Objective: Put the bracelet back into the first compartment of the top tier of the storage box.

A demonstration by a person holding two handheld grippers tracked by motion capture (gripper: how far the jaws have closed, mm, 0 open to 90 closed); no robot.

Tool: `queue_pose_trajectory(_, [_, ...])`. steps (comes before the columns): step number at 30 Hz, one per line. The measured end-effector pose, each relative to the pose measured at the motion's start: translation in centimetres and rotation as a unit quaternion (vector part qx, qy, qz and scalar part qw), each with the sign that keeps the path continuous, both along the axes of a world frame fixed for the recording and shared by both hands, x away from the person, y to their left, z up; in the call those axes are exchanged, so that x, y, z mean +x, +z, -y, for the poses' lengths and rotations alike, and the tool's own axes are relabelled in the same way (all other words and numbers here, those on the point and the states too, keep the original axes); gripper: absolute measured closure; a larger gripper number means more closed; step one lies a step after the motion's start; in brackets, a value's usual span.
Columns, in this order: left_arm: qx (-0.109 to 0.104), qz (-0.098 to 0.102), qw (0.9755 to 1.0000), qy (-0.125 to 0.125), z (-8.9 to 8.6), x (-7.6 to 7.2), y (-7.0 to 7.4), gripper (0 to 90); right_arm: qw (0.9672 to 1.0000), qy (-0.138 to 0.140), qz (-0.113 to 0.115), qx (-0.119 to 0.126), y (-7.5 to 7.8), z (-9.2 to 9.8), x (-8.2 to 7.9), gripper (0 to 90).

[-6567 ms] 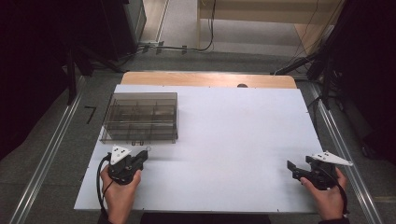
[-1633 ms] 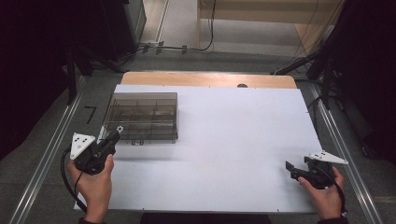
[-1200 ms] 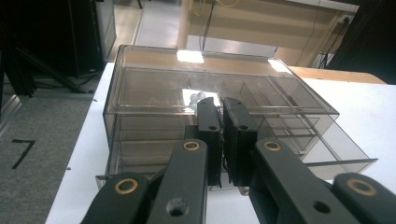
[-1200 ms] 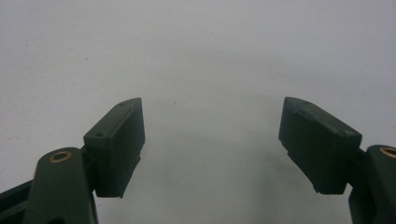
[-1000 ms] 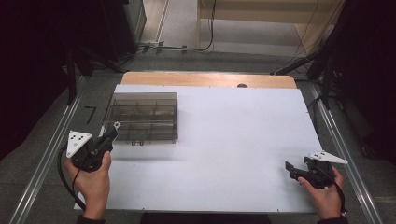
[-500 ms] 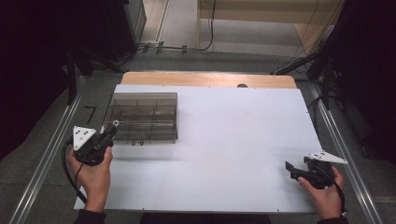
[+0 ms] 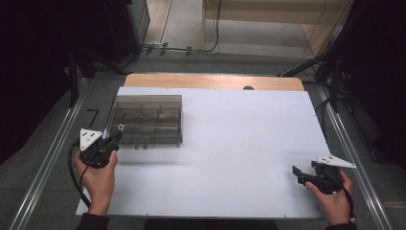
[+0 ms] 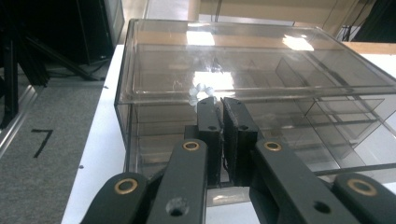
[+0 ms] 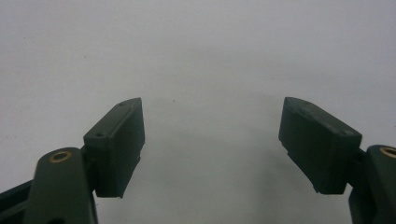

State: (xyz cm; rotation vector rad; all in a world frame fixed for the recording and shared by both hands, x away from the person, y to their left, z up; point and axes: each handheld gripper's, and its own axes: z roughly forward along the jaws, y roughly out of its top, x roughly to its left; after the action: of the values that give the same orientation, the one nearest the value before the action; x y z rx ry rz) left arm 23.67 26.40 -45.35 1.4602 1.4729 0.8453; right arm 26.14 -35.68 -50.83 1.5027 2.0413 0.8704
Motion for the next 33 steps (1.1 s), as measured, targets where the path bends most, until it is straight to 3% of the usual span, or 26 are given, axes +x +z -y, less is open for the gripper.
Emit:
queue_pose_trajectory(5, [0.0, -0.011, 0.9999, -0.005, 0.14, 0.13, -0.34, 86.4, 1.0, 0.0, 0.0, 0.001, 0.01, 0.02, -0.01, 21.7])
queue_pose_trajectory(8, [-0.004, -0.011, 0.9999, -0.009, 0.16, 0.15, -0.41, 79.2, 1.0, -0.001, 0.0, 0.0, 0.01, 0.04, 0.0, 21.7])
queue_pose_trajectory(23, [-0.006, 0.003, 1.0, -0.007, 0.14, -0.19, -0.26, 64.3, 1.0, -0.001, -0.001, 0.002, -0.01, 0.02, 0.02, 21.7])
queue_pose_trajectory(33, [-0.009, 0.015, 0.9999, 0.002, 0.29, -0.31, -0.13, 48.2, 1.0, -0.001, -0.001, 0.002, -0.03, 0.08, 0.03, 21.7])
